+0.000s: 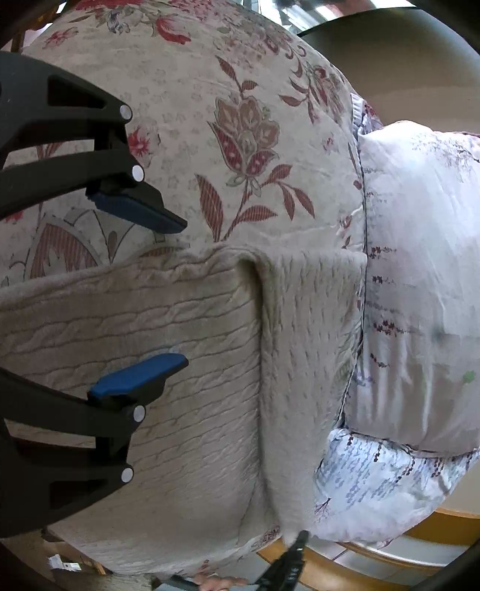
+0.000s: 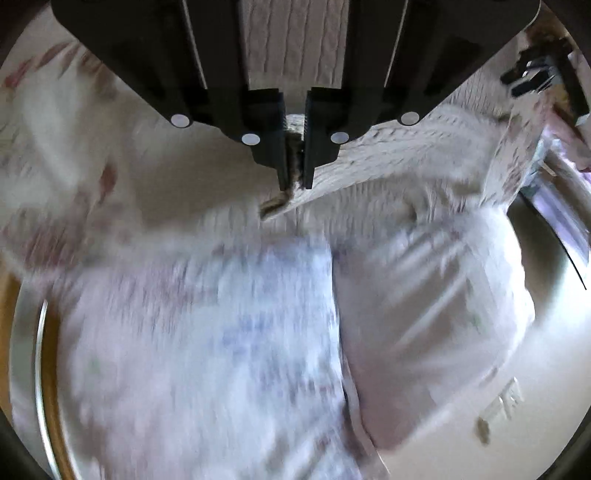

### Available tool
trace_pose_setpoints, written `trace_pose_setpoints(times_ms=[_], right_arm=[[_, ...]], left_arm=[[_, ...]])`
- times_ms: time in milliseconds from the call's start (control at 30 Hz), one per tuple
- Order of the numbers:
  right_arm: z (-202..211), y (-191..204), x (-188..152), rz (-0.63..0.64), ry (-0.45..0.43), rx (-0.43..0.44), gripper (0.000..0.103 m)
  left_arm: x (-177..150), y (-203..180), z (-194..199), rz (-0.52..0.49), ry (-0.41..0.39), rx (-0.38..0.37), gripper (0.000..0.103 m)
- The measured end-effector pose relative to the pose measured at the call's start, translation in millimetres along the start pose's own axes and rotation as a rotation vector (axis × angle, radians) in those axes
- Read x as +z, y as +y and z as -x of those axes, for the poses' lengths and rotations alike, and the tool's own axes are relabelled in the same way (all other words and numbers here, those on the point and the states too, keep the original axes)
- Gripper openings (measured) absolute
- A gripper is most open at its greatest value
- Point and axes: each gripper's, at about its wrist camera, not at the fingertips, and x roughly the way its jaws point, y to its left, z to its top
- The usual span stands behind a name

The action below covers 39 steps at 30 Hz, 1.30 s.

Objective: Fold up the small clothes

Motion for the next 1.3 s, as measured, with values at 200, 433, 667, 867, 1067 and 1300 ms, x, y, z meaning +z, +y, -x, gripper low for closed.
trace_pose_setpoints(times_ms=[200,433,667,867,1067,1300], right_arm=[[-52.0,-27.6,-21.6,-0.069,0.204,-0.115,0.008],[-6.8,-48.7,-26.1,-0.157,0.173,0.013,0.056],[58.6,-92.1,-59.6,-0.236,0.174,0.094,0.063],[81.9,-124.8,-107.7,-0.345,0.252,0.190,0.054],[100.1,-123.6,-146.2,-0.405,0.265,0.383,0.043],[123.7,-111.2,-178.3,-0.408,0.264,0.566,0.035]], left_arm=[[-3.4,-0.5,1.8,0.003,-0.012,-0.016,0.067],[-11.8,6.0,10.6,0.048,-0.023,-0.121,0.066],[-31.0,23.5,24.3,0.147,-0.045,-0.261,0.052],[-60.3,34.4,38.3,0.246,-0.052,-0.398,0.040],[-93.1,31.6,56.2,0.270,-0.077,-0.476,0.031],[-124.7,29.7,68.7,0.305,-0.082,-0.574,0.032]])
